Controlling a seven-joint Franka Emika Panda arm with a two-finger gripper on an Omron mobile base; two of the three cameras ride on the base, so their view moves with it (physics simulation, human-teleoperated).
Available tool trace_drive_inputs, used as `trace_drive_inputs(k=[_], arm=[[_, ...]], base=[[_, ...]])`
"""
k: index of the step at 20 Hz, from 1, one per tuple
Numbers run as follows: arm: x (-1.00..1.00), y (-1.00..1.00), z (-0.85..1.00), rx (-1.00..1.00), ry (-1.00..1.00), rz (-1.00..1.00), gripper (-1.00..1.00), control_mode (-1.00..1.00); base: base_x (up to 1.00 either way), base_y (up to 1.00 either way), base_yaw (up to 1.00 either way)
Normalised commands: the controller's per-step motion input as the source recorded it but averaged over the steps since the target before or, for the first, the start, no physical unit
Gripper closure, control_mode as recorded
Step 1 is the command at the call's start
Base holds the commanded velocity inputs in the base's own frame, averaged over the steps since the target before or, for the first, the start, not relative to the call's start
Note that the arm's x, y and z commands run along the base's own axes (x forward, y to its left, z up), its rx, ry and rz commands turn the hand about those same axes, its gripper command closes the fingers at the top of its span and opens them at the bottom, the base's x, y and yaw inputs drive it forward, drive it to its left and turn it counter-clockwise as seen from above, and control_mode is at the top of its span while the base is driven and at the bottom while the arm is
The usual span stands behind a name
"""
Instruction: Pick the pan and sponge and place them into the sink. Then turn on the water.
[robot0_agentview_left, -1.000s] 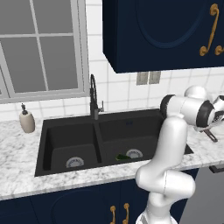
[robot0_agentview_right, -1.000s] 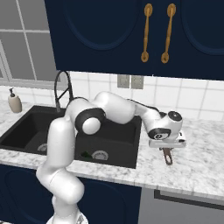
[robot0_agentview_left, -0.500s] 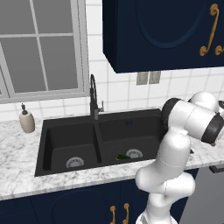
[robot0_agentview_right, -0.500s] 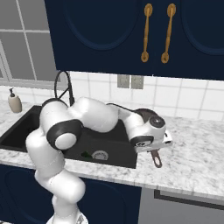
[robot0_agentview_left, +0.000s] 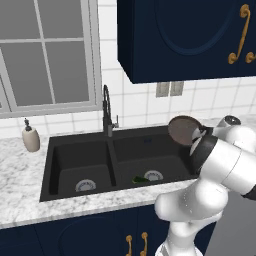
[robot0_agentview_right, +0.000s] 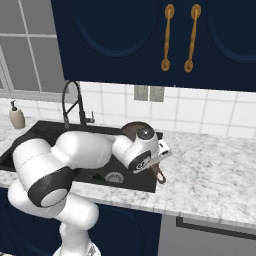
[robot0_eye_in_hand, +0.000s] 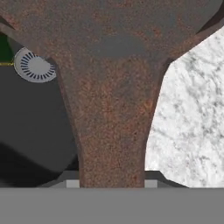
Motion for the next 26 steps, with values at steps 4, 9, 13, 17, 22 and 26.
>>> trace_drive_inputs(k=[4,9,13,17,22,26], arm=[[0.31,0.56,0.0,0.0,0.17,0.29,1.0,-1.0],[0.42,0.53,-0.06,-0.02,0.18,0.28,1.0,-1.0],[0.44,0.38,-0.13,0.0,0.12,0.26,1.0,-1.0],[0.33,0.39,-0.34,0.0,0.1,0.15,1.0,-1.0],[0.26,0.38,-0.43,0.0,0.09,0.1,1.0,-1.0],[0.29,0.33,-0.55,0.0,0.07,0.01,1.0,-1.0]], base=[[0.0,0.0,0.0],[0.0,0.0,0.0],[0.0,0.0,0.0],[0.0,0.0,0.0],[0.0,0.0,0.0],[0.0,0.0,0.0]])
